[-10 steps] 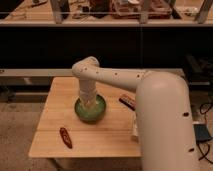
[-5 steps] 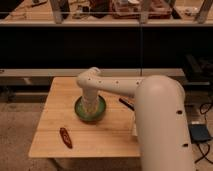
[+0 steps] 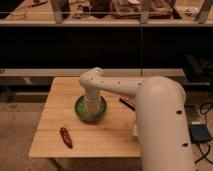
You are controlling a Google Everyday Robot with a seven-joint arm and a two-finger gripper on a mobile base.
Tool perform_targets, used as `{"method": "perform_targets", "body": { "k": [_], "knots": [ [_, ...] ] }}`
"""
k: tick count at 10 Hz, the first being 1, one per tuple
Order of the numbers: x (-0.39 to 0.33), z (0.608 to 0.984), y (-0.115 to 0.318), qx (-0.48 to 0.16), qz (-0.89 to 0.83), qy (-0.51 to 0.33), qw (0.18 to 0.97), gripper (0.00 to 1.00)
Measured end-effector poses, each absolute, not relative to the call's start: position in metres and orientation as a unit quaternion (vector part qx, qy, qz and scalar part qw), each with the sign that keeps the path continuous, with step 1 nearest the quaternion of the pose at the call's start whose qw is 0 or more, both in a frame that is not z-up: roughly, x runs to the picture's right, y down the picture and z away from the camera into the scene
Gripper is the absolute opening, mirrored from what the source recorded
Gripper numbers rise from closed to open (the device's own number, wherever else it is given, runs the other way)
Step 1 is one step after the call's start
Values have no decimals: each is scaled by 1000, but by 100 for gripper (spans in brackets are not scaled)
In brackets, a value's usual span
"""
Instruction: Push the ceramic bowl across the table
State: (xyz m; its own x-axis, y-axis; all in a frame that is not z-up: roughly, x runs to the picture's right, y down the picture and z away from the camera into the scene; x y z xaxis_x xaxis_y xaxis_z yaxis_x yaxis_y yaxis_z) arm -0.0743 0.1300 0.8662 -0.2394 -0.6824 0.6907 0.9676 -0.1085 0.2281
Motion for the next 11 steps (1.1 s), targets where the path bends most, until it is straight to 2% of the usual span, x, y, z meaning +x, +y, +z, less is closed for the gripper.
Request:
{"method": "perform_targets", "body": {
  "k": [11],
  "knots": [
    [-45,875,136,-217,-697,-334,597,28]
  ]
}}
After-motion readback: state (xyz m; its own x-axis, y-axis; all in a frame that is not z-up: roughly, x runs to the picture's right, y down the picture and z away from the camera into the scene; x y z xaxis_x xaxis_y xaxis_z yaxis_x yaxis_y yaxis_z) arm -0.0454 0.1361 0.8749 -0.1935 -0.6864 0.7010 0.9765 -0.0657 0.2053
